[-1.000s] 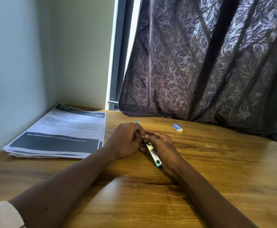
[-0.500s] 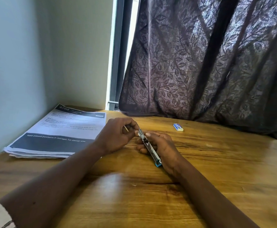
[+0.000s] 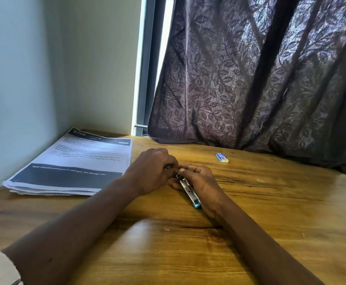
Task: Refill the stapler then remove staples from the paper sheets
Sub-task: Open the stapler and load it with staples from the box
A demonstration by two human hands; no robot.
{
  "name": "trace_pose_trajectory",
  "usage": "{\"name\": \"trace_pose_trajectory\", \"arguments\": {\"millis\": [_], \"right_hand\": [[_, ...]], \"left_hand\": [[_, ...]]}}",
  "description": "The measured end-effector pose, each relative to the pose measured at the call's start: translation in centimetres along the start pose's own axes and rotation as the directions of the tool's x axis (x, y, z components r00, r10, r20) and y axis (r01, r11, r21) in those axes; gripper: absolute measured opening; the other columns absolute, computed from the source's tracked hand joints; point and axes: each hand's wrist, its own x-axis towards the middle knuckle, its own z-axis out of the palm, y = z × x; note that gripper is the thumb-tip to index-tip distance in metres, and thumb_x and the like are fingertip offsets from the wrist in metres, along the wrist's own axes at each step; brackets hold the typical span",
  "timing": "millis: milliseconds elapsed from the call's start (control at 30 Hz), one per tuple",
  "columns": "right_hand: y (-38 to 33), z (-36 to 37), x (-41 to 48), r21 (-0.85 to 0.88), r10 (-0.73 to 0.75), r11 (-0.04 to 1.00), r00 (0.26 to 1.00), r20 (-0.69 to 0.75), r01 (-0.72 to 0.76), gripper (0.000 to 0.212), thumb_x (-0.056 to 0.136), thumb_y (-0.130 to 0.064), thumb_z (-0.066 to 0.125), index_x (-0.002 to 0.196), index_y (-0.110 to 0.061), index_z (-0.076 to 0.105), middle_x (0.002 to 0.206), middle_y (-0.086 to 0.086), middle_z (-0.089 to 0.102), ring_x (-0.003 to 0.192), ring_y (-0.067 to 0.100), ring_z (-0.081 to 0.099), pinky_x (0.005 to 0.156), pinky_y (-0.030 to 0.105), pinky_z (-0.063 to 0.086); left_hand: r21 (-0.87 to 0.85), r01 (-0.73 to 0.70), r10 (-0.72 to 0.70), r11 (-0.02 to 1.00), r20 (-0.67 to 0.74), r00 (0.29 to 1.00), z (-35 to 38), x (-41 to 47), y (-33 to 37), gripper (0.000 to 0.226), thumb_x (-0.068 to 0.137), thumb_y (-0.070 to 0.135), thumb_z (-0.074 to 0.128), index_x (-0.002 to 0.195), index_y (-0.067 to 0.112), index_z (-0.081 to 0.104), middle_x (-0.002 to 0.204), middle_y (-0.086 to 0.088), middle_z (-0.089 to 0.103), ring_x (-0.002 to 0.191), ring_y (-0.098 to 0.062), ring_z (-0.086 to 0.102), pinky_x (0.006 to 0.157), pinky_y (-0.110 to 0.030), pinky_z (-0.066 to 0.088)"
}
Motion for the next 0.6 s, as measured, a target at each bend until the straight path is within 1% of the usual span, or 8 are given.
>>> {"name": "trace_pose_trajectory", "arguments": {"millis": [100,167,233,300,367,433,500,600], "right_hand": [[0.2,0.0,0.2,-0.005,-0.009,1.000,1.000,-0.014,0.009,0.020,0.102,-0.002,0.052,0.102,-0.005,0.072,0.086,0.015,0.076,0.068,0.019,0.072,0.062,0.021,0.060],[0.3,0.1,0.3,-0.030,-0.016,0.999,1.000,-0.021,0.016,0.021,0.101,-0.002,0.053,0.100,-0.007,0.074,0.088,0.015,0.076,0.072,0.021,0.070,0.065,0.023,0.061],[0.4,0.0,0.4,-0.068,-0.024,0.997,0.999,-0.026,0.022,0.021,0.101,-0.003,0.054,0.098,-0.009,0.075,0.088,0.013,0.077,0.077,0.021,0.070,0.069,0.026,0.062],[0.5,-0.1,0.6,-0.092,-0.025,0.996,0.999,-0.034,0.022,0.021,0.101,-0.006,0.055,0.100,-0.008,0.076,0.089,0.012,0.077,0.078,0.019,0.070,0.074,0.030,0.061],[0.5,-0.4,0.8,-0.117,-0.026,0.993,0.999,-0.025,0.023,0.021,0.101,-0.009,0.055,0.107,-0.003,0.075,0.096,0.016,0.076,0.078,0.018,0.070,0.073,0.030,0.059],[0.5,-0.6,0.9,-0.095,-0.013,0.995,1.000,-0.010,0.012,0.025,0.102,-0.011,0.055,0.113,0.004,0.071,0.100,0.020,0.073,0.077,0.018,0.070,0.071,0.026,0.057],[0.4,-0.7,0.8,-0.050,-0.002,0.999,1.000,0.010,0.002,0.028,0.102,-0.012,0.054,0.116,0.008,0.068,0.100,0.022,0.068,0.076,0.021,0.069,0.072,0.026,0.056],[0.4,-0.8,0.9,-0.046,-0.006,0.999,1.000,0.014,0.007,0.031,0.104,-0.015,0.053,0.116,0.010,0.065,0.099,0.026,0.064,0.084,0.033,0.061,0.085,0.038,0.054]], "left_hand": [[-0.024,0.050,-0.049,0.998,0.018,0.999,0.1,0.1,0.3,0.012,0.091,0.029,0.070,0.101,0.029,0.076,0.092,0.008,0.067,0.082,-0.009,0.057,0.070,-0.027,0.043],[-0.058,0.091,-0.089,0.994,0.038,0.995,0.0,0.1,0.3,0.008,0.088,0.028,0.071,0.095,0.031,0.073,0.091,0.008,0.067,0.082,-0.009,0.058,0.069,-0.027,0.044],[-0.068,0.101,-0.096,0.993,0.077,0.992,0.1,0.1,0.4,0.007,0.089,0.026,0.068,0.091,0.032,0.065,0.090,0.010,0.062,0.081,-0.009,0.056,0.066,-0.026,0.041],[-0.025,0.081,-0.078,0.996,0.106,0.991,0.4,0.1,0.6,0.010,0.094,0.028,0.061,0.091,0.034,0.054,0.091,0.012,0.055,0.082,-0.009,0.052,0.063,-0.023,0.036],[0.007,0.068,-0.069,0.998,0.113,0.991,0.6,0.0,0.7,0.008,0.097,0.029,0.056,0.094,0.033,0.049,0.094,0.011,0.053,0.083,-0.009,0.051,0.064,-0.025,0.035],[-0.036,0.075,-0.071,0.997,0.099,0.993,0.6,0.0,0.6,0.007,0.097,0.026,0.054,0.094,0.031,0.051,0.096,0.010,0.055,0.084,-0.011,0.053,0.068,-0.029,0.038],[-0.130,0.090,-0.083,0.987,0.064,0.995,0.4,0.0,0.1,0.007,0.097,0.022,0.057,0.094,0.028,0.054,0.093,0.011,0.057,0.083,-0.006,0.053,0.069,-0.026,0.040],[-0.218,0.131,-0.122,0.967,0.053,0.991,-0.6,0.1,-0.7,0.008,0.098,0.020,0.060,0.092,0.025,0.059,0.087,0.014,0.059,0.076,0.000,0.052,0.065,-0.017,0.036]]}}
